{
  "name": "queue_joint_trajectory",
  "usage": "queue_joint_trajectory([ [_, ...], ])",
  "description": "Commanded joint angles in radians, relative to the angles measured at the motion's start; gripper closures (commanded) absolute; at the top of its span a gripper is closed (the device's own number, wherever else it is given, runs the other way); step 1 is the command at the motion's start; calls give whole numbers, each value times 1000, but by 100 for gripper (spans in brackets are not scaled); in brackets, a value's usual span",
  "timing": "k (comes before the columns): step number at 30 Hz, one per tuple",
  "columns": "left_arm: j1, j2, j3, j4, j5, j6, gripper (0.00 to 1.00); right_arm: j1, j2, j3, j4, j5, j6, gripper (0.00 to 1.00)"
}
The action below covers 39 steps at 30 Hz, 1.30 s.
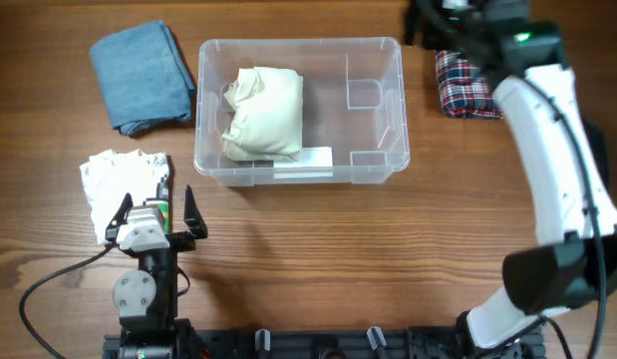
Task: Pack container
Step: 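Move the right gripper to the plaid cloth and grasp it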
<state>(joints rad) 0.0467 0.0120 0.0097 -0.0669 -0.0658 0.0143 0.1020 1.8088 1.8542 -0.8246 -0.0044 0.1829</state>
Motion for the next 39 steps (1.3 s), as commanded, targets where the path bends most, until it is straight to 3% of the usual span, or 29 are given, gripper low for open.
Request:
queue_joint_trajectory([
  [1, -6, -9, -4, 2, -6, 5, 0, -129, 73, -11, -18, -114, 11, 1],
  [11, -6, -9, -4, 2, -6, 5, 0, -451, 307, -11, -32, -457, -223, 0],
  [16, -6, -9, -4, 2, -6, 5, 0, -485, 413, -11, -12, -472, -295, 0],
  [31, -6, -9, -4, 2, -6, 5, 0, -485, 581, -11, 55, -495, -284, 2],
  [35, -6, -9, -4, 2, -6, 5, 0, -479, 610, -12, 55, -499, -257, 10],
  [38, -6, -9, -4, 2, -6, 5, 0, -472, 629, -14, 54, -521, -257, 27],
  [39, -6, -9, -4, 2, -6, 5, 0, -469, 632, -14, 55, -526, -257, 41],
])
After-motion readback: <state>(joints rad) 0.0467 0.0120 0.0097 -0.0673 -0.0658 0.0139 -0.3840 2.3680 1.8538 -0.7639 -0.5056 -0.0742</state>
